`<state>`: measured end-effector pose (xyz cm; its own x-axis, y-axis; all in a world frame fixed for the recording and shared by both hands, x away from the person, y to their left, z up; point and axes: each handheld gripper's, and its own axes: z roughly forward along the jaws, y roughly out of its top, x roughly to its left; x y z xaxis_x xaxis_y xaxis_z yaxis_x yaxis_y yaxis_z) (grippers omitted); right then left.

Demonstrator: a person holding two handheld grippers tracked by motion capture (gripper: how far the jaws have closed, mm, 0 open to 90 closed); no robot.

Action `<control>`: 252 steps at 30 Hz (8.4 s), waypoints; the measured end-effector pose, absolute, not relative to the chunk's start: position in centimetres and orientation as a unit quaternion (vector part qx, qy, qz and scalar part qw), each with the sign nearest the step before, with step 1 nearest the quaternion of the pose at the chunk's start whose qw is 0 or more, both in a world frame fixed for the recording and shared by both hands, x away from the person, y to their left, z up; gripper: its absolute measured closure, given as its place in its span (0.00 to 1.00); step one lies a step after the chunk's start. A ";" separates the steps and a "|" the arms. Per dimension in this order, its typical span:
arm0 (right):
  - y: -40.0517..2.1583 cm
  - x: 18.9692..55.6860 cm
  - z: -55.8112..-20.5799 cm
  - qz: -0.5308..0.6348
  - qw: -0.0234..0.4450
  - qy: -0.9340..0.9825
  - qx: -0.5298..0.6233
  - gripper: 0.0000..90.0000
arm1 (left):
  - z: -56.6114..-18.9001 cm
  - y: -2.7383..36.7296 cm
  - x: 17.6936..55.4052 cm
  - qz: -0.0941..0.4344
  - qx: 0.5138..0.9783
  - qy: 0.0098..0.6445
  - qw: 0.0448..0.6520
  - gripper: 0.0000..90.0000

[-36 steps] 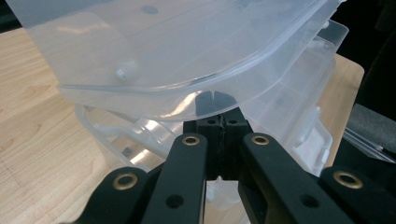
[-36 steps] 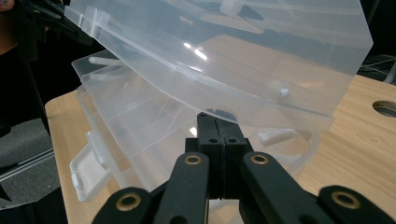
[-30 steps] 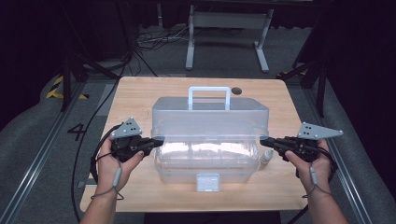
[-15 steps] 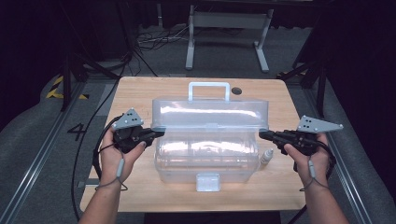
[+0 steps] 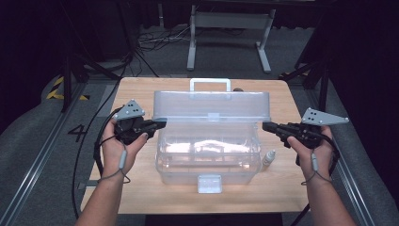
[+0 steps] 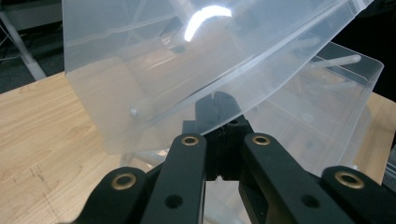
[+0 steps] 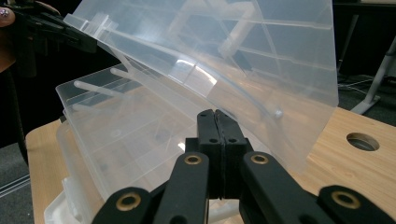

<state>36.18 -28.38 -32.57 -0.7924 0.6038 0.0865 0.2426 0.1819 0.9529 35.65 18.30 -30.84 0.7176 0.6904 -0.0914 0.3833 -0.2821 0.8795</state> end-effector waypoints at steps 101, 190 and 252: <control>-25.2 39.7 -30.1 0.531 0.319 0.710 0.335 0.62 | -29.0 18.1 38.2 0.155 0.786 0.351 0.485 0.89; -24.6 44.7 -28.0 0.464 0.314 0.736 0.379 0.79 | -35.7 25.7 36.9 0.166 0.778 0.431 0.426 0.74; -23.5 54.1 -28.9 0.425 0.284 0.739 0.439 0.93 | -37.2 29.0 34.5 0.162 0.763 0.476 0.406 0.71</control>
<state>54.09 -23.47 -28.95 -0.4523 0.8907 -0.0465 0.4077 0.2529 0.8774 34.51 28.98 -37.17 0.4955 0.8573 -0.1396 0.5949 -0.2178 0.7738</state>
